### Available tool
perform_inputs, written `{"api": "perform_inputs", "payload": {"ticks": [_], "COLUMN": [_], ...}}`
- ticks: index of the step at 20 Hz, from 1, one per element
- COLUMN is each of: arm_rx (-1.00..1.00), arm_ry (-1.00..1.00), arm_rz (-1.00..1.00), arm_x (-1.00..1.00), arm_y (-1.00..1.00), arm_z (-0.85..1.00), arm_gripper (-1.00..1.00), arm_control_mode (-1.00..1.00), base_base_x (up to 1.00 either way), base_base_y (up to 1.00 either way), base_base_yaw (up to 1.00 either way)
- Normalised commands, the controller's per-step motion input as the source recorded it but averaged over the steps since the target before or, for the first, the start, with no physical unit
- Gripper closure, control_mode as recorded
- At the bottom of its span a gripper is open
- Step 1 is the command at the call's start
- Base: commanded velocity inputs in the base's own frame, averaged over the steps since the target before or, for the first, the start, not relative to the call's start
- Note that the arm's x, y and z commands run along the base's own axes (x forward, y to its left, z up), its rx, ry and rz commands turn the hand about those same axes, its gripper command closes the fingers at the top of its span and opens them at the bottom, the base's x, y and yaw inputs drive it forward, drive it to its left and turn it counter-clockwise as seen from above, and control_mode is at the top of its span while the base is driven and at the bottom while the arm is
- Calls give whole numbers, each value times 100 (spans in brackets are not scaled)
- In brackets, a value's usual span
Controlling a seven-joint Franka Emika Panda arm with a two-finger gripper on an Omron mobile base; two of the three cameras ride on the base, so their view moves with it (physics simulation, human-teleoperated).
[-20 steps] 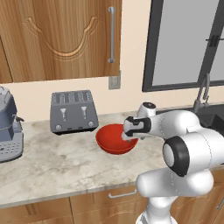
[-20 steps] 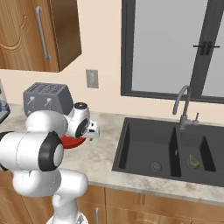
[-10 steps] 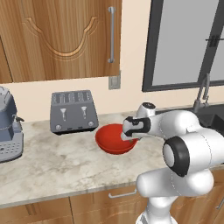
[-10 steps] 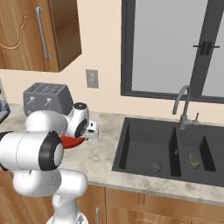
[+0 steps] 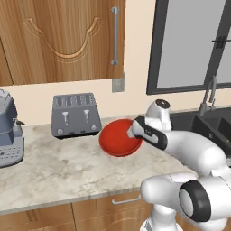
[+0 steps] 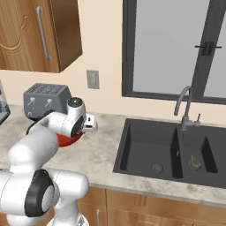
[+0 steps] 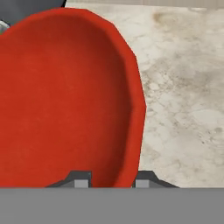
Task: Clear the mugs and bowl far away from the sink.
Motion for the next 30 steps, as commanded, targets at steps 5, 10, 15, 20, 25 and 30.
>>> {"api": "perform_inputs", "payload": {"ticks": [5, 10, 15, 20, 25, 30], "arm_rx": [9, 10, 3, 4, 0, 0], "arm_ry": [-4, -3, -11, -22, 0, 0], "arm_rz": [-5, -20, -47, -44, 0, 0], "arm_x": [-83, -83, -64, -41, 0, 0], "arm_y": [-17, -31, -62, -31, 0, 0], "arm_z": [100, 96, 24, 0, 0, 0], "arm_gripper": [100, 100, 100, 100, 100, 100], "arm_control_mode": [-100, -100, -100, 100, 100, 100], "base_base_x": [0, 0, 0, -4, -2, 0], "base_base_y": [0, 0, 0, 0, 12, 15], "base_base_yaw": [0, 0, 0, -16, -98, -100]}}
